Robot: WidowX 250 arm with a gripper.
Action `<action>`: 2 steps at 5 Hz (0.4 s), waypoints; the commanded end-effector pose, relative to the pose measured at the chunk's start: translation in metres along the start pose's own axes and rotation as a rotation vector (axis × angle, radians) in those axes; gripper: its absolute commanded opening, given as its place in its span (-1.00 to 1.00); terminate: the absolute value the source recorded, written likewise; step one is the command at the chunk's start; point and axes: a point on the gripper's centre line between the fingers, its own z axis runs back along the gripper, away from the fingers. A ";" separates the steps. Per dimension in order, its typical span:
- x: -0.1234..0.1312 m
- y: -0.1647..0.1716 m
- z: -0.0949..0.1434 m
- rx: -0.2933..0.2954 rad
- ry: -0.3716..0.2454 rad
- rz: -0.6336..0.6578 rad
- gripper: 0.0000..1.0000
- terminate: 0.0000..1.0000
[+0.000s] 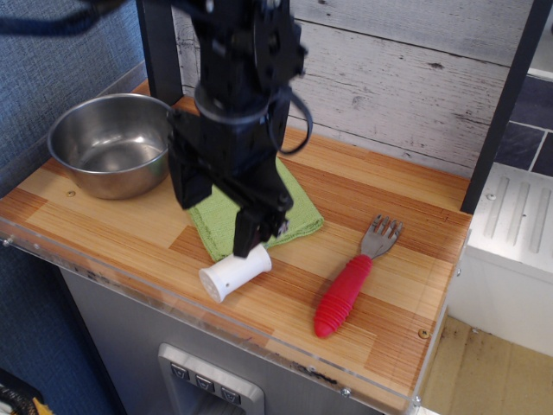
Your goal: Place the white spool inside the silver bowl
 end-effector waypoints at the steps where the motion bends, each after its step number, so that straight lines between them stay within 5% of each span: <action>1: 0.006 -0.001 -0.017 0.076 -0.003 -0.030 1.00 -1.00; 2: 0.005 -0.005 -0.035 0.137 0.028 -0.060 1.00 -1.00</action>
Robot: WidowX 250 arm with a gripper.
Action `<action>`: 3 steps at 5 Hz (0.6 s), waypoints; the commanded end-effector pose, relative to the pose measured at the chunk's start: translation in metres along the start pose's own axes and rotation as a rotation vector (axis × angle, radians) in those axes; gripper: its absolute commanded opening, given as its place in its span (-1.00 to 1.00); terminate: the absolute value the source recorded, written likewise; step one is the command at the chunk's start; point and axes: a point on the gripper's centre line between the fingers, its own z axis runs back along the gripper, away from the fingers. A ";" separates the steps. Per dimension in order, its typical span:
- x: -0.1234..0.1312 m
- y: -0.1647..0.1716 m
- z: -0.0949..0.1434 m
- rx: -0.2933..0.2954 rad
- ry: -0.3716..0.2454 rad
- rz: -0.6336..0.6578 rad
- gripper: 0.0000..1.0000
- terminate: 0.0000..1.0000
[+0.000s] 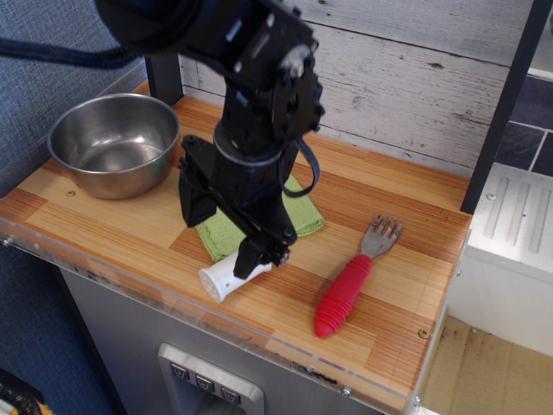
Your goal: Place the white spool inside the silver bowl
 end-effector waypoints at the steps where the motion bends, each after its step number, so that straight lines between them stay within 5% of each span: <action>1: 0.005 -0.003 -0.021 0.061 0.017 -0.034 1.00 -1.00; 3: 0.002 -0.007 -0.039 0.042 0.041 -0.039 1.00 -1.00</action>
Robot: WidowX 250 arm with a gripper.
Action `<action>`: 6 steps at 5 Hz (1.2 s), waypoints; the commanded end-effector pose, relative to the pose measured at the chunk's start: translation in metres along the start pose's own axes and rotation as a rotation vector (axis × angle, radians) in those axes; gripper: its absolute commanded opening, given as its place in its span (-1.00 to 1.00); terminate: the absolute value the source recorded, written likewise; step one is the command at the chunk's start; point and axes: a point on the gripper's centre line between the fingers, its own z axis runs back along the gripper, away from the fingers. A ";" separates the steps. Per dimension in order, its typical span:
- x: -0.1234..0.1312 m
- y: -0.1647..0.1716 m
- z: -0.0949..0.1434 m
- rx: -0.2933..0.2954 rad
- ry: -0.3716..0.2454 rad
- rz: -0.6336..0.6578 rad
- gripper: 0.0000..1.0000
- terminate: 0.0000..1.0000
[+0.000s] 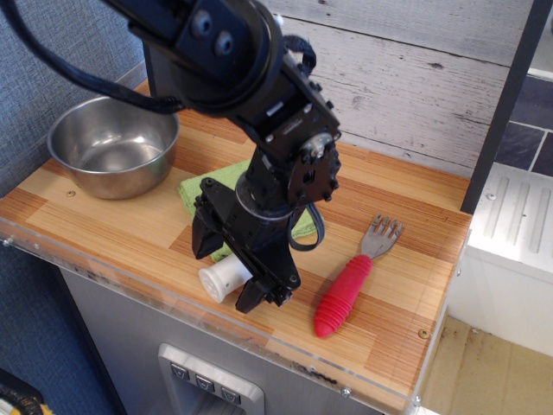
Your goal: Place the white spool inside the silver bowl
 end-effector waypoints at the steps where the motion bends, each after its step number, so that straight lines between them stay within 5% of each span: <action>1: 0.001 0.008 -0.007 -0.021 -0.028 0.019 -1.00 -1.00; 4: -0.002 0.010 0.003 -0.052 -0.049 0.033 -1.00 -1.00; 6: 0.001 0.008 0.047 -0.062 -0.136 0.033 -1.00 -1.00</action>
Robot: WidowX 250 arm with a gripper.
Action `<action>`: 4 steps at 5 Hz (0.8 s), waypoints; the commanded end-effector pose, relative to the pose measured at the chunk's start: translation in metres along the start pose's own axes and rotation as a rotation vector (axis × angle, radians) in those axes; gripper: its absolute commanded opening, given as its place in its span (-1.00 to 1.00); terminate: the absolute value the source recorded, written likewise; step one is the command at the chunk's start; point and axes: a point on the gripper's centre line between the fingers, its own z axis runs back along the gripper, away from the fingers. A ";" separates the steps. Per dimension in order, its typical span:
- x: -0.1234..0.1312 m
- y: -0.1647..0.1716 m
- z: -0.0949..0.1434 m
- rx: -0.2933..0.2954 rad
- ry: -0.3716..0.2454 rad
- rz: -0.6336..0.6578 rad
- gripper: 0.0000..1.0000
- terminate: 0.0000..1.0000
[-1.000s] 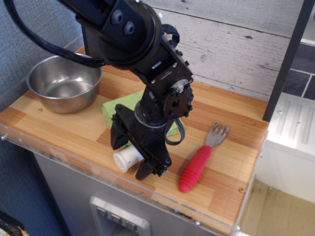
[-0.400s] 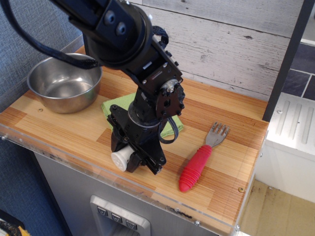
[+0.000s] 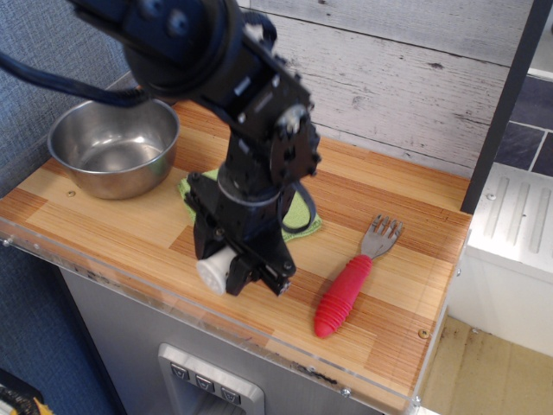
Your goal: Place the white spool inside the silver bowl
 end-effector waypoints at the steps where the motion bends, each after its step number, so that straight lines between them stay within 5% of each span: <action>1: 0.012 0.029 0.054 -0.016 -0.098 0.072 -1.00 -1.00; 4: 0.048 0.148 0.071 -0.003 -0.113 0.367 -1.00 -1.00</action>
